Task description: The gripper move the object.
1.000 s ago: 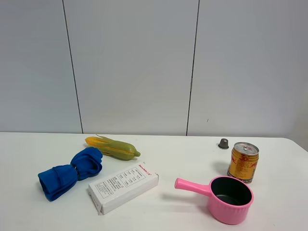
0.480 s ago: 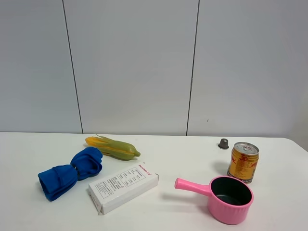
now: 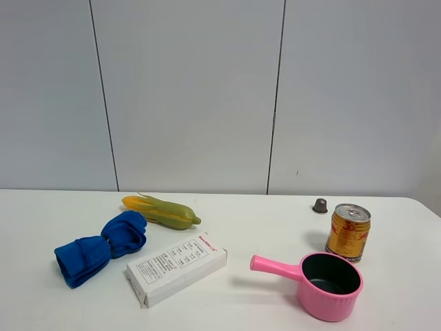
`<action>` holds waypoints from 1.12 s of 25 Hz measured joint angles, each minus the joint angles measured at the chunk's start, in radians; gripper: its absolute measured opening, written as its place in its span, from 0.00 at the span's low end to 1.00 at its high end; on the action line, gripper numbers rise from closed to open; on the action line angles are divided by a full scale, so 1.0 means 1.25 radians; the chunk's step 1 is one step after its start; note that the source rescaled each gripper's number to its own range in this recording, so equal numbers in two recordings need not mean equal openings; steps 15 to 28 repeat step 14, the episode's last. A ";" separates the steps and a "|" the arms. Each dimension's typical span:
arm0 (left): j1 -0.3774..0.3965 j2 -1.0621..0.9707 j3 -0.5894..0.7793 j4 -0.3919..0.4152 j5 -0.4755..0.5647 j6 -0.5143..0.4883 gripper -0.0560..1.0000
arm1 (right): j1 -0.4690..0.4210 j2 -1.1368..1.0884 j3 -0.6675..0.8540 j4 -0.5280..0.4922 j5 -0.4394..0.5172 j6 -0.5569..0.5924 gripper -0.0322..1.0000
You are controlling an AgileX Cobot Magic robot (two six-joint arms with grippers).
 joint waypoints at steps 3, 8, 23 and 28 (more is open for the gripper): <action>0.000 0.000 0.000 0.000 0.000 0.000 1.00 | 0.000 0.000 0.000 0.000 0.000 0.000 1.00; 0.000 0.000 0.000 0.000 0.000 0.000 1.00 | 0.000 0.000 0.000 0.000 0.000 0.000 1.00; 0.000 0.000 0.000 0.000 0.000 0.000 1.00 | 0.000 0.000 0.000 0.000 0.000 0.000 1.00; 0.000 0.000 0.000 0.000 0.000 0.000 1.00 | 0.000 0.000 0.000 0.000 0.000 0.000 1.00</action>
